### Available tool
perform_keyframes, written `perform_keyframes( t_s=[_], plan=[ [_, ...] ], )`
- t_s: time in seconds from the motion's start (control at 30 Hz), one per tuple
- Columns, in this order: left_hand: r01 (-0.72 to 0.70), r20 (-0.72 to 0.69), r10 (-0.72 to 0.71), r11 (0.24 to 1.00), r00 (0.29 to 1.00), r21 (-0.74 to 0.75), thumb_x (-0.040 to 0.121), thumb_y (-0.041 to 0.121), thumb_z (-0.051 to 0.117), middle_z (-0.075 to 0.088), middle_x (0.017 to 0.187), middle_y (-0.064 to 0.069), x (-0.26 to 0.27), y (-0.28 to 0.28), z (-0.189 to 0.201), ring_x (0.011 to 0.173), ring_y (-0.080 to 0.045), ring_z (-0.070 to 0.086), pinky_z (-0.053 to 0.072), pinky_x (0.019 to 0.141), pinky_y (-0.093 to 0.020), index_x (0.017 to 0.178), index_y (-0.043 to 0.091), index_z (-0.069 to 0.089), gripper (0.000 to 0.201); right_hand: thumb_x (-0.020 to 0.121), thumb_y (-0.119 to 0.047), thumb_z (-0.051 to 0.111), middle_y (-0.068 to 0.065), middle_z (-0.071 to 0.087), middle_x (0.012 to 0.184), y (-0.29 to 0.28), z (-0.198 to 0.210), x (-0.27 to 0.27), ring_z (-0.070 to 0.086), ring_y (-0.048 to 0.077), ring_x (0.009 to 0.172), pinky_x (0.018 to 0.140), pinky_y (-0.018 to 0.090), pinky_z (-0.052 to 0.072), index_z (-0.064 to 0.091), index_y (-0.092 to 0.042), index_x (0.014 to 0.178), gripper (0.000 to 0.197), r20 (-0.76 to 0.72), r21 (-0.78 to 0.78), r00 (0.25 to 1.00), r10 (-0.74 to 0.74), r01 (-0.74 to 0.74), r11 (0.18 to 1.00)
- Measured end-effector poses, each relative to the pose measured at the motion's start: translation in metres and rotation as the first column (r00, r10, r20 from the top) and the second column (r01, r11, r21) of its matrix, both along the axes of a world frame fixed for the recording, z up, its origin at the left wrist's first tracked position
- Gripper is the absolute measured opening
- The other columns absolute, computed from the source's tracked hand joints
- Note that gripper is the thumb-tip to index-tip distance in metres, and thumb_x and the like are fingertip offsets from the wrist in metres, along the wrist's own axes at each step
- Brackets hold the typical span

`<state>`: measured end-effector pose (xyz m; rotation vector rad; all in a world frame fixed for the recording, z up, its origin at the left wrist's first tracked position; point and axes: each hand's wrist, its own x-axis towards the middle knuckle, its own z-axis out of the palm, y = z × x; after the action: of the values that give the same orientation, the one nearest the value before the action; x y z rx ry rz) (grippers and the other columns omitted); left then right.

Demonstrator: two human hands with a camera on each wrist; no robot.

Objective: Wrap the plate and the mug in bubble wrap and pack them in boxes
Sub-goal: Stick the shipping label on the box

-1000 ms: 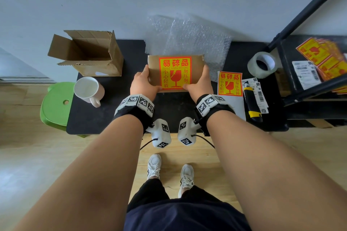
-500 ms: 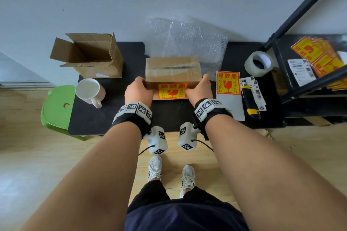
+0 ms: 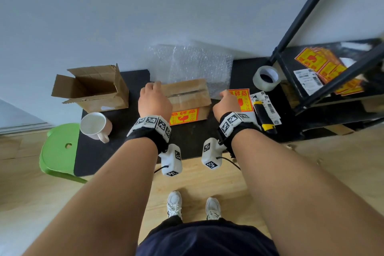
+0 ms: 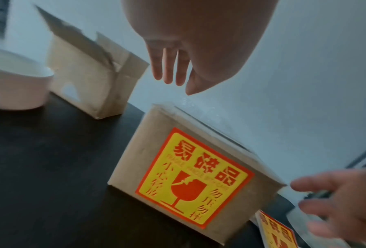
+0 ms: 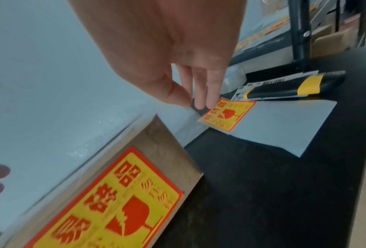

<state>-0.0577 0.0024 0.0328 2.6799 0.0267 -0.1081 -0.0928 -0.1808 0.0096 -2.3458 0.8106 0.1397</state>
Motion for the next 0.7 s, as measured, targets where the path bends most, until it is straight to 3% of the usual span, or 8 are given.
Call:
perform_keyframes(
  t_s=[0.2, 0.37, 0.43, 0.5, 0.6, 0.7],
  plan=[
    [0.309, 0.063, -0.317, 0.945, 0.946, 0.104, 0.090, 0.004, 0.042, 0.035, 0.149, -0.004, 0.006, -0.050, 0.014, 0.138, -0.025, 0.029, 0.027, 0.111, -0.039, 0.145, 0.015, 0.035, 0.056, 0.092, -0.011, 0.052, 0.015, 0.058, 0.124, -0.030, 0.017, -0.009, 0.057, 0.030, 0.111, 0.076, 0.030, 0.038, 0.053, -0.011, 0.130, 0.038, 0.012, -0.081, 0.998, -0.056, 0.057, 0.995],
    [0.478, 0.041, -0.487, 0.868, 0.872, 0.133, 0.089, 0.004, 0.043, 0.033, 0.150, -0.005, 0.001, -0.093, 0.011, 0.139, -0.025, 0.026, 0.025, 0.113, -0.038, 0.145, 0.015, 0.035, 0.057, 0.092, -0.007, 0.048, 0.017, 0.055, 0.128, -0.057, 0.018, -0.025, 0.054, 0.034, 0.117, 0.092, 0.039, 0.046, 0.055, -0.006, 0.126, 0.035, -0.011, -0.084, 0.989, -0.150, 0.149, 0.985],
    [0.527, 0.042, -0.539, 0.835, 0.841, 0.159, 0.089, 0.004, 0.044, 0.033, 0.150, -0.004, -0.003, -0.111, 0.007, 0.139, -0.025, 0.026, 0.024, 0.113, -0.039, 0.145, 0.015, 0.034, 0.057, 0.092, -0.006, 0.048, 0.015, 0.059, 0.121, -0.071, 0.013, -0.033, 0.056, 0.033, 0.112, 0.088, 0.036, 0.047, 0.058, -0.006, 0.120, 0.030, -0.023, -0.095, 0.988, -0.153, 0.150, 0.984],
    [0.563, 0.033, -0.576, 0.808, 0.817, 0.172, 0.089, 0.004, 0.044, 0.034, 0.149, -0.005, -0.009, -0.130, 0.002, 0.138, -0.026, 0.028, 0.024, 0.113, -0.039, 0.144, 0.016, 0.036, 0.056, 0.092, -0.006, 0.048, 0.013, 0.062, 0.108, -0.091, 0.006, -0.041, 0.059, 0.031, 0.102, 0.076, 0.032, 0.043, 0.061, -0.009, 0.108, 0.021, -0.035, -0.107, 0.987, -0.157, 0.153, 0.983],
    [0.589, 0.022, -0.600, 0.790, 0.799, 0.172, 0.090, 0.007, 0.043, 0.038, 0.146, -0.005, -0.015, -0.161, -0.011, 0.136, -0.026, 0.031, 0.026, 0.111, -0.038, 0.142, 0.015, 0.039, 0.052, 0.094, -0.016, 0.051, 0.013, 0.062, 0.119, -0.124, -0.005, -0.048, 0.058, 0.033, 0.111, 0.081, 0.034, 0.044, 0.060, -0.010, 0.119, 0.026, -0.075, -0.100, 0.981, -0.177, 0.169, 0.981],
    [0.587, -0.017, -0.594, 0.789, 0.804, 0.184, 0.090, 0.007, 0.046, 0.044, 0.140, -0.005, -0.022, -0.193, -0.025, 0.130, -0.027, 0.037, 0.031, 0.108, -0.038, 0.137, 0.014, 0.044, 0.048, 0.094, -0.024, 0.052, 0.017, 0.060, 0.119, -0.157, -0.019, -0.052, 0.057, 0.036, 0.111, 0.085, 0.038, 0.046, 0.057, -0.005, 0.115, 0.029, -0.150, -0.084, 0.975, -0.164, 0.152, 0.985]
  ],
)
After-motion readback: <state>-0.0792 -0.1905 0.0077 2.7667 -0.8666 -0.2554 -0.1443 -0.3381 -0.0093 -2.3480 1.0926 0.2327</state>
